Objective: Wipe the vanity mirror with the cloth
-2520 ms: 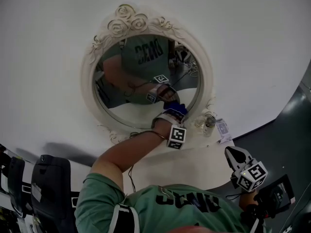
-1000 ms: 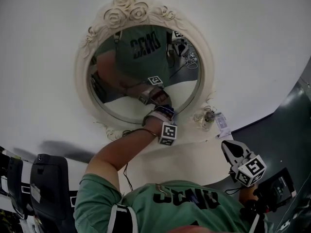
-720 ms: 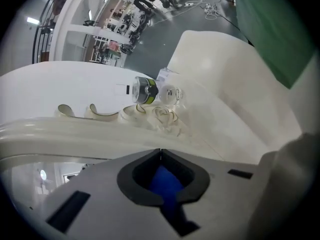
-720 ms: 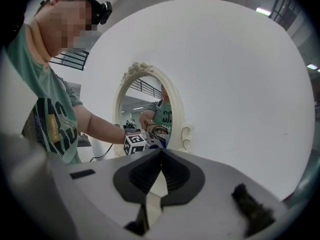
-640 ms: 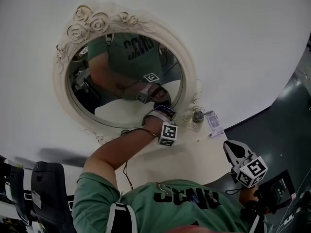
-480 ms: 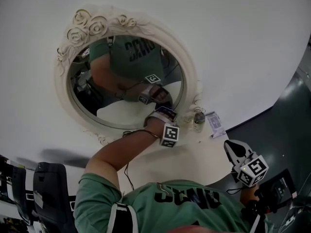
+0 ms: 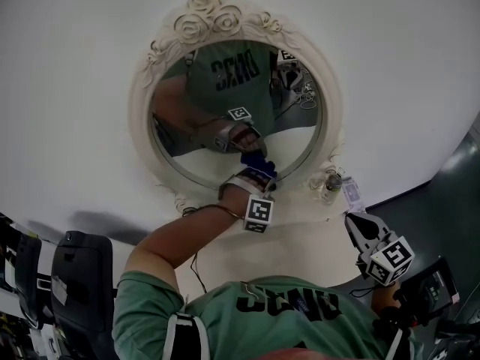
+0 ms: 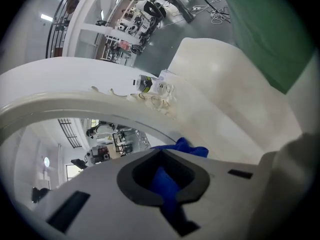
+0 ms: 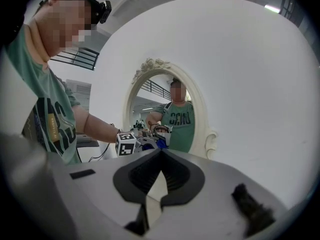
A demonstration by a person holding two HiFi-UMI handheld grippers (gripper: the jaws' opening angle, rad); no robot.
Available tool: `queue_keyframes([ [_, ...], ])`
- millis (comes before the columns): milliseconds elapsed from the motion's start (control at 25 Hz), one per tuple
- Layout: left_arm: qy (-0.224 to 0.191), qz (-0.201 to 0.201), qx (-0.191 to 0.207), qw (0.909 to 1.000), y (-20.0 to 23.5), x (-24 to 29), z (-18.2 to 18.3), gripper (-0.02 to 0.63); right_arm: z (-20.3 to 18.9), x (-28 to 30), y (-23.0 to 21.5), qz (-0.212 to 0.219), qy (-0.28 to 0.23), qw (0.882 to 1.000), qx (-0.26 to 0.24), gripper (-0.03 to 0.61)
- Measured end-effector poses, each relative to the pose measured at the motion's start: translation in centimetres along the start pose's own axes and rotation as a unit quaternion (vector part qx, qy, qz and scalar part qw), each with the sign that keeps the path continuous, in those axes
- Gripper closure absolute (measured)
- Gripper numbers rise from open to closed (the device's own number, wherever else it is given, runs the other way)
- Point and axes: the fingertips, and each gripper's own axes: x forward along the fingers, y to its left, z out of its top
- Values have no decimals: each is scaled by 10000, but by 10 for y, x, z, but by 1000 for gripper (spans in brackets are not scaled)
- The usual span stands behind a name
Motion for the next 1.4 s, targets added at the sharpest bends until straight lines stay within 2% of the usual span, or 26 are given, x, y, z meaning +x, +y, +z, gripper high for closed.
queue_keyframes([
  [200, 301, 73, -183, 9994, -34, -47, -72, 598, 21, 42, 62, 268, 0, 9995, -188, 566],
  [400, 698, 121, -83, 9974, -63, -83, -142, 598, 31, 76, 122, 539, -66, 9978, -375, 566],
  [600, 922, 80, 11, 9957, -85, -85, -177, 598, 35, 94, 157, 533, 35, 9978, -383, 566],
  [760, 906, -24, -8, 9959, -92, -70, -173, 598, 28, 88, 161, 516, 125, 9977, -421, 566],
  [1000, 900, -419, -64, 9950, -108, -21, -145, 598, 13, 52, 114, 242, 248, 9989, -310, 566],
  [1200, 733, -683, -459, 9939, -114, 25, -97, 598, 2, 16, 65, 31, 460, 9985, -289, 566],
  [1400, 421, -721, -743, 9937, -92, 71, -31, 598, -11, -9, 13, -80, 552, 9982, -212, 566],
])
